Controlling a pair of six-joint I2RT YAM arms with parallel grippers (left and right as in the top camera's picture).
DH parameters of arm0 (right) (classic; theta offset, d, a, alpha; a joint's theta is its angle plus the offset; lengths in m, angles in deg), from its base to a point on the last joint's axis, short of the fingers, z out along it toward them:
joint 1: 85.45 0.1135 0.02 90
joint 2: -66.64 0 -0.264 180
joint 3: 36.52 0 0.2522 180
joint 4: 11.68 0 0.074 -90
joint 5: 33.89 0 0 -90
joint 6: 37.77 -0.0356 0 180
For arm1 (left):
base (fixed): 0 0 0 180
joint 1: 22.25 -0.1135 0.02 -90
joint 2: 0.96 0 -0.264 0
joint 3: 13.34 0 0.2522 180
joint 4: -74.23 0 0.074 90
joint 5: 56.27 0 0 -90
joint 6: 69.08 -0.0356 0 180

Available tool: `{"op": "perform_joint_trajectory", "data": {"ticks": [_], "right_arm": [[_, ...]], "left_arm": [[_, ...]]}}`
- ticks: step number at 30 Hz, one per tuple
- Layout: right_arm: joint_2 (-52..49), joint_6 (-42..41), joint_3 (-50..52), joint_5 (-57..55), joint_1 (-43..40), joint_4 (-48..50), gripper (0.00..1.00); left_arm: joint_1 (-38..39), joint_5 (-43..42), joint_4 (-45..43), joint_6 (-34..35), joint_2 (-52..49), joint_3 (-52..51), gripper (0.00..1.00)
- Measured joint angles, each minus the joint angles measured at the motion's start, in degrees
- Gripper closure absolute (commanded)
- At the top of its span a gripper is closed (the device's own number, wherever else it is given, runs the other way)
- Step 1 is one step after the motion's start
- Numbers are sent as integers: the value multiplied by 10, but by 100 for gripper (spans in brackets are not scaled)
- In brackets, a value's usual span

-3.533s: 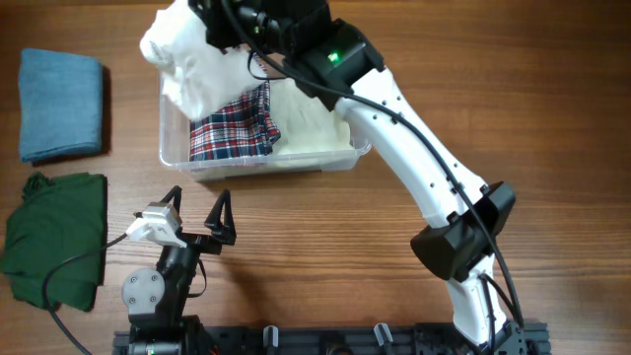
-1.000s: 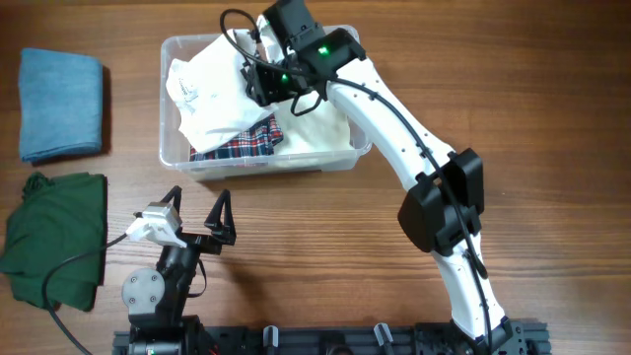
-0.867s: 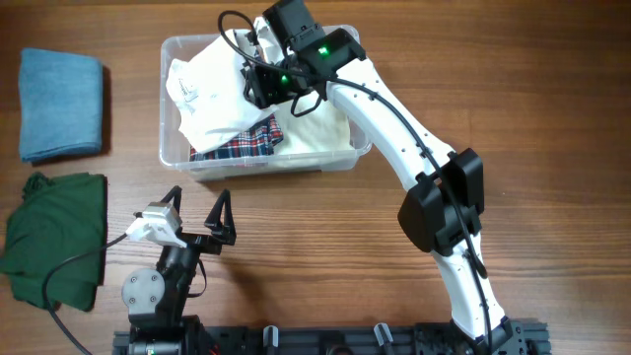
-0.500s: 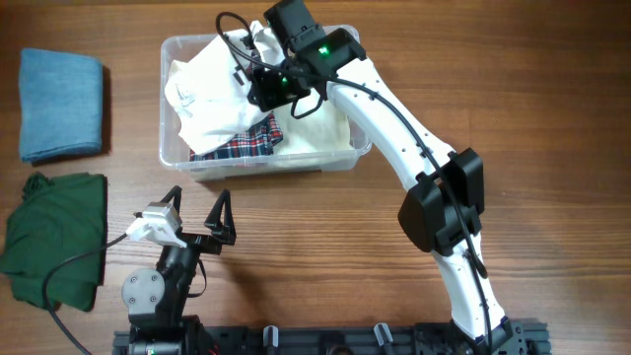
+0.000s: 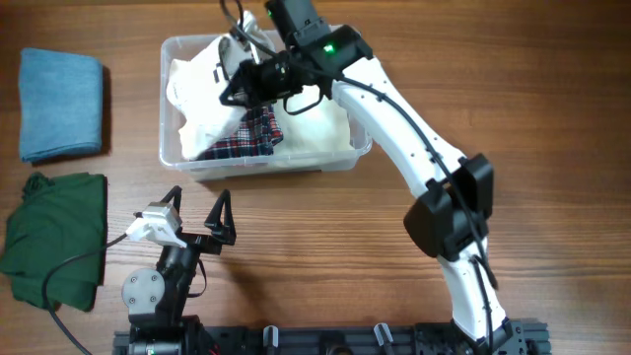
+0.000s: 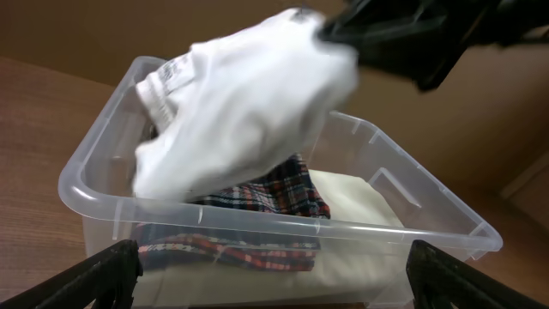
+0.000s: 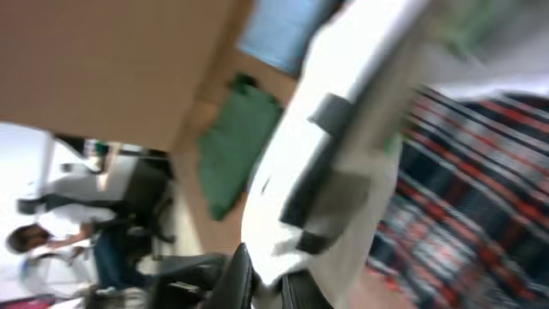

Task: Pack container
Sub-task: 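Lower the white T-shirt into the container's left side with the right gripper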

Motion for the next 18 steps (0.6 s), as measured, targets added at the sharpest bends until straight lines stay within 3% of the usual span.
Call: {"op": "perform_joint_trajectory", "data": {"ticks": [4,11,18], "right_arm": [[31,-43,0,65,0,38,96],[38,-62,0,73,-1,2,96],[38,-62,0,70,-1,91,96]], "left_arm": [[0,0,0,0,0,0,0],[0,0,0,0,0,0,0],[0,0,0,0,0,0,0]]}}
